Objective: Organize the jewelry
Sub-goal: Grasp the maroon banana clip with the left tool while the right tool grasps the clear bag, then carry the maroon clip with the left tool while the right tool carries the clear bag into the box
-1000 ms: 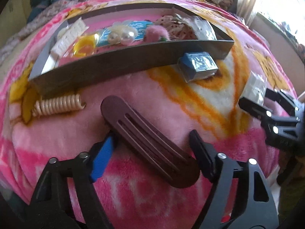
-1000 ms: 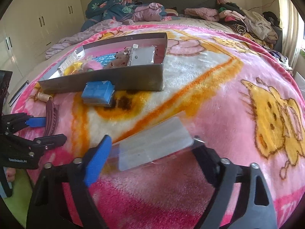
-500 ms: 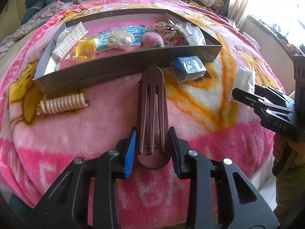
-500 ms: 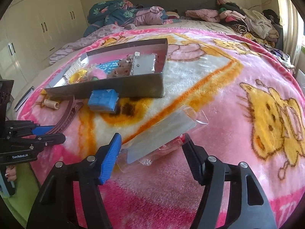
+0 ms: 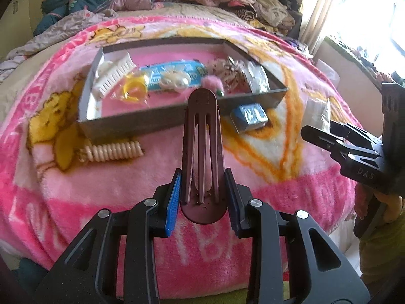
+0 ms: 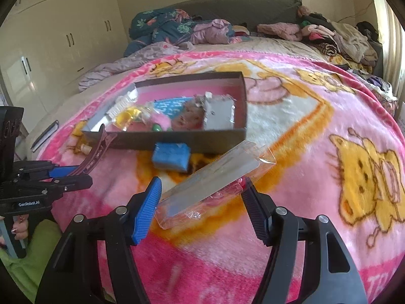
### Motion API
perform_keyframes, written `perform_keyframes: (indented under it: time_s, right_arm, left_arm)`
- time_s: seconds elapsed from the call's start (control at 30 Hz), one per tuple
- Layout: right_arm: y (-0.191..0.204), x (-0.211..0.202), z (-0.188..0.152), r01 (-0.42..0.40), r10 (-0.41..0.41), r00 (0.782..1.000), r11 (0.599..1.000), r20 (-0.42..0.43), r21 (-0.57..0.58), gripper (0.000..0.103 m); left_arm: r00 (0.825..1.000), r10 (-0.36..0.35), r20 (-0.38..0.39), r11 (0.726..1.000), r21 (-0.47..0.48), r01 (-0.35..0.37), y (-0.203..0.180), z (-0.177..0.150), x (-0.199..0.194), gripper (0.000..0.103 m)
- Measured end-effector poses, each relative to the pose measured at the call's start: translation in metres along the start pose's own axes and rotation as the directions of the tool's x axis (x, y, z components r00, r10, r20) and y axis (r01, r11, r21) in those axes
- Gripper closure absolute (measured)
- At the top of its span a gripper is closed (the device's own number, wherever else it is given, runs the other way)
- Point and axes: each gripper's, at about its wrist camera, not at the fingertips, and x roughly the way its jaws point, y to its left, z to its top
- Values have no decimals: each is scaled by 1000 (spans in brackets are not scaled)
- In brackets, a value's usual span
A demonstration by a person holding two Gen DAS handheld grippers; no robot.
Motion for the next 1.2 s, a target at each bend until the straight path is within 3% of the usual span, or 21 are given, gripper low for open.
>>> perform_keyframes:
  time_s: [0.63, 1.2]
  right_arm:
    - [39, 13, 62, -28, 33, 998, 995, 49, -92, 40]
    - [40, 40, 96, -23, 29, 998, 994, 59, -111, 41]
  left_arm:
    - [992, 29, 120, 999, -31, -25, 34, 52, -33, 78]
    - [992, 27, 124, 999, -35, -22, 47, 87, -14, 78]
